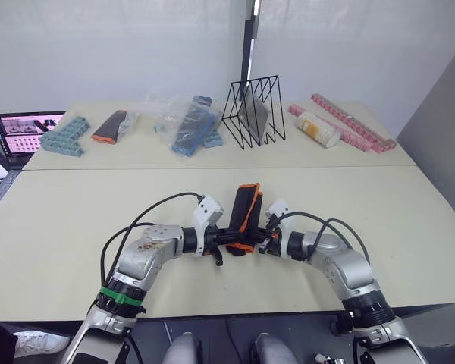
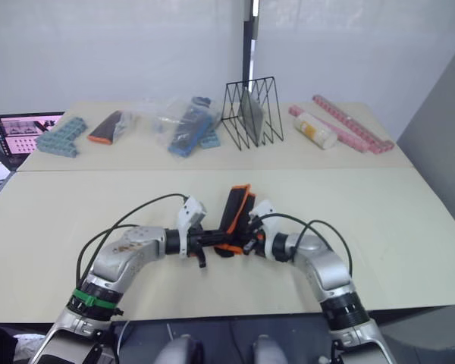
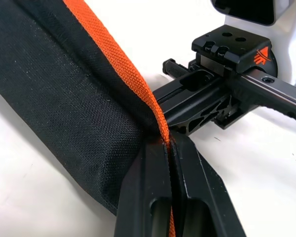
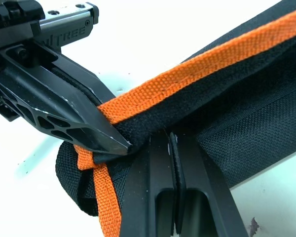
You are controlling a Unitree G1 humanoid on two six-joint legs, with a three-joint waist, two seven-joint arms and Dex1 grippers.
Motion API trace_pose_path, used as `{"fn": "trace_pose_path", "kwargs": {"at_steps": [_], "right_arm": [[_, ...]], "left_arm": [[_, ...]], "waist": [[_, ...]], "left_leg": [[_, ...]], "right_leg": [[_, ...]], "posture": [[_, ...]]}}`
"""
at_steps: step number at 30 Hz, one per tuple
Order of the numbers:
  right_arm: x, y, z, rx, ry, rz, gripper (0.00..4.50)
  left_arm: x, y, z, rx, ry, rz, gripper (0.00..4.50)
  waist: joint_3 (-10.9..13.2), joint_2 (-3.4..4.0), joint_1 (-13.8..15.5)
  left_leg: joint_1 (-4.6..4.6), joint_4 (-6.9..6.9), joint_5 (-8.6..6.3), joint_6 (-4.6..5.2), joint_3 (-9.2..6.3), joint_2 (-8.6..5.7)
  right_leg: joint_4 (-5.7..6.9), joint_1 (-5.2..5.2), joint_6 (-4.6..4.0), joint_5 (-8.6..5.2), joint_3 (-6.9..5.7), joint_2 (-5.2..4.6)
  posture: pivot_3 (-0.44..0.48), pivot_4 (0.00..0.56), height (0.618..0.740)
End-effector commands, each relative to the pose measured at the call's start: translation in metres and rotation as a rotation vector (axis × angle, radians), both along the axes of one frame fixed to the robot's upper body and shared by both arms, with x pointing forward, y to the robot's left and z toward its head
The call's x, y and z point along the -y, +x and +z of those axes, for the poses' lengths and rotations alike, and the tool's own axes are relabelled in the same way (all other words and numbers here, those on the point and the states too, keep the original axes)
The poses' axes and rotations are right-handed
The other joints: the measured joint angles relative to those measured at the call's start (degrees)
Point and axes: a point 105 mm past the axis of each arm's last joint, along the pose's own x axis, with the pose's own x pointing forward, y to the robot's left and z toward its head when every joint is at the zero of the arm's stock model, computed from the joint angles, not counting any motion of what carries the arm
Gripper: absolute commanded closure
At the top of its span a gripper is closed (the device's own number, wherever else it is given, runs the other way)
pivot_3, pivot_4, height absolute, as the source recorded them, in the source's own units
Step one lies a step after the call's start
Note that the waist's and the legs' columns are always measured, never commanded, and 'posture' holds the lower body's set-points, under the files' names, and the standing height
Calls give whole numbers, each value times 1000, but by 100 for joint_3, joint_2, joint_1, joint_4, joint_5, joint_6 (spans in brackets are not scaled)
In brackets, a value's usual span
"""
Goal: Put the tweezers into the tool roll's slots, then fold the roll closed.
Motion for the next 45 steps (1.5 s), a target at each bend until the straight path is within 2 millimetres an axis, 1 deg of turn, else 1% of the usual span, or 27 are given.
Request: {"fn": "trace_pose_path", "kwargs": {"at_steps": [1, 3, 5, 7, 9, 11, 14, 18, 20, 22, 24, 26, 28, 30, 32, 34, 37, 39, 40, 41, 43, 44, 45], "right_arm": [[7, 0, -17, -55, -51, -46, 4500], [10, 2, -14, -47, -48, -57, 4500], [15, 4, -10, -42, -30, -71, 4500], [21, 5, -5, -42, -5, -94, 4500], [28, 6, -2, -39, 7, -113, 4500], [38, 7, 4, -32, 24, -142, 4500], [52, 12, 17, -18, 84, -197, 4500], [72, 18, 38, 25, 158, -257, 4500], [76, 18, 50, 66, 173, -250, 4500], [71, 15, 61, 106, 179, -204, 4500], [65, 14, 66, 123, 181, -166, 4500], [55, 14, 73, 137, 189, -127, 4500], [43, 16, 76, 159, 158, -89, 4500], [37, 17, 75, 171, 129, -65, 4500], [25, 16, 73, 175, 107, -26, 4500], [18, 16, 69, 174, 79, -3, 4500], [13, 16, 50, 139, -5, 1, 4500], [15, 16, 37, 114, -59, -2, 4500], [18, 16, 29, 101, -97, -5, 4500], [20, 17, 23, 90, -124, -8, 4500], [23, 18, 17, 79, -151, -14, 4500], [26, 20, 14, 73, -165, -27, 4500], [30, 21, 11, 66, -182, -39, 4500]], "left_arm": [[9, -8, -21, -45, 43, -11, 4455], [10, -6, -29, -76, 35, 20, 4455], [10, -3, -45, -129, 38, 75, 4455], [13, -8, -57, -174, 41, 85, 4455], [16, -12, -64, -207, 31, 87, 4455], [17, -19, -71, -227, 50, 73, 4455], [17, -24, -77, -250, 59, 60, 4455], [15, -24, -79, -256, 67, 60, 4455], [15, -23, -79, -256, 66, 64, 4455], [15, -23, -79, -254, 68, 66, 4455], [15, -22, -79, -254, 67, 67, 4455], [16, -22, -79, -254, 68, 65, 4455], [17, -22, -79, -253, 69, 64, 4455], [17, -21, -79, -252, 69, 65, 4455], [18, -21, -79, -253, 67, 69, 4455], [18, -20, -78, -248, 67, 78, 4455], [18, -17, -76, -246, 51, 100, 4455], [18, -17, -74, -245, 40, 99, 4455], [18, -18, -73, -253, 29, 94, 3856], [18, -18, -72, -257, 21, 89, 3664], [18, -19, -70, -258, 13, 89, 2998], [17, -17, -67, -246, 0, 95, 2785], [15, -17, -62, -234, -23, 93, 2354]], "waist": [[-4, 0, 4], [-11, 1, 12], [-18, 3, 47], [-19, 2, 97], [-22, 1, 137], [-23, 1, 151], [-24, 2, 149], [-25, 4, 142], [-26, 6, 136], [-26, 6, 137], [-26, 7, 132], [-26, 7, 133], [-26, 8, 132], [-26, 7, 144], [-26, 8, 145], [-26, 8, 144], [-26, 8, 153], [-26, 8, 152], [-26, 8, 152], [-26, 8, 152], [-26, 8, 140], [-27, 8, 133], [-27, 8, 129]], "left_leg": [[3, 0, 0, 0, 0, -1], [5, 0, 0, 0, -1, -1], [8, 0, 0, 0, -1, -8], [26, 0, 1, 2, 0, -22], [60, 0, 1, 3, -2, -29], [58, 0, 2, 3, -4, -33], [52, 0, 2, 3, -7, -38], [38, -1, -5, 13, -22, -40], [37, -5, -10, 22, -40, -40], [37, -9, -10, 23, -45, -41], [36, -10, -10, 23, -46, -40], [36, -10, -10, 23, -46, -40], [36, -10, -10, 23, -47, -40], [37, -10, -10, 23, -49, -41], [33, -10, -10, 23, -54, -42], [29, -10, -10, 23, -54, -43], [26, -10, -10, 23, -57, -45], [26, -10, -10, 23, -56, -48], [26, -10, -10, 23, -56, -49], [26, -9, -10, 23, -56, -51], [27, -9, -9, 24, -55, -51], [29, -10, -9, 24, -55, -51], [31, -9, -9, 24, -55, -49]], "right_leg": [[0, 3, 0, 0, 0, 0], [0, 5, 1, 0, 0, -1], [-2, 11, 2, -1, -1, -7], [-9, 36, 10, -3, -2, -16], [-30, 85, 19, -8, -4, -19], [-32, 88, 27, -8, -3, -30], [-37, 87, 31, -8, -1, -32], [-56, 86, 34, -9, -1, -31], [-67, 87, 35, -9, 1, -31], [-71, 87, 35, -9, 2, -31], [-73, 87, 36, -9, 2, -31], [-75, 87, 37, -9, 2, -31], [-75, 88, 38, -8, 2, -31], [-76, 88, 39, -8, 0, -31], [-81, 90, 39, -8, -1, -31], [-86, 90, 41, -8, 0, -33], [-87, 90, 44, -6, -1, -37], [-89, 90, 47, -5, -1, -41], [-89, 90, 48, -4, -1, -43], [-89, 90, 48, -4, -1, -45], [-90, 91, 49, -4, -1, -46], [-90, 91, 49, -3, 0, -45], [-89, 92, 49, -3, 0, -43]], "posture": [[0, 150, 685], [0, 150, 685], [0, 150, 685], [0, 150, 685], [0, 150, 685], [0, 150, 685], [0, 150, 685], [0, 150, 685], [0, 150, 685], [0, 150, 685], [0, 150, 685], [0, 150, 685], [0, 150, 685], [0, 150, 685], [0, 150, 685], [0, 150, 685], [0, 150, 685], [0, 150, 685], [0, 150, 685], [0, 150, 685], [0, 150, 685], [0, 150, 685], [0, 150, 685]]}}
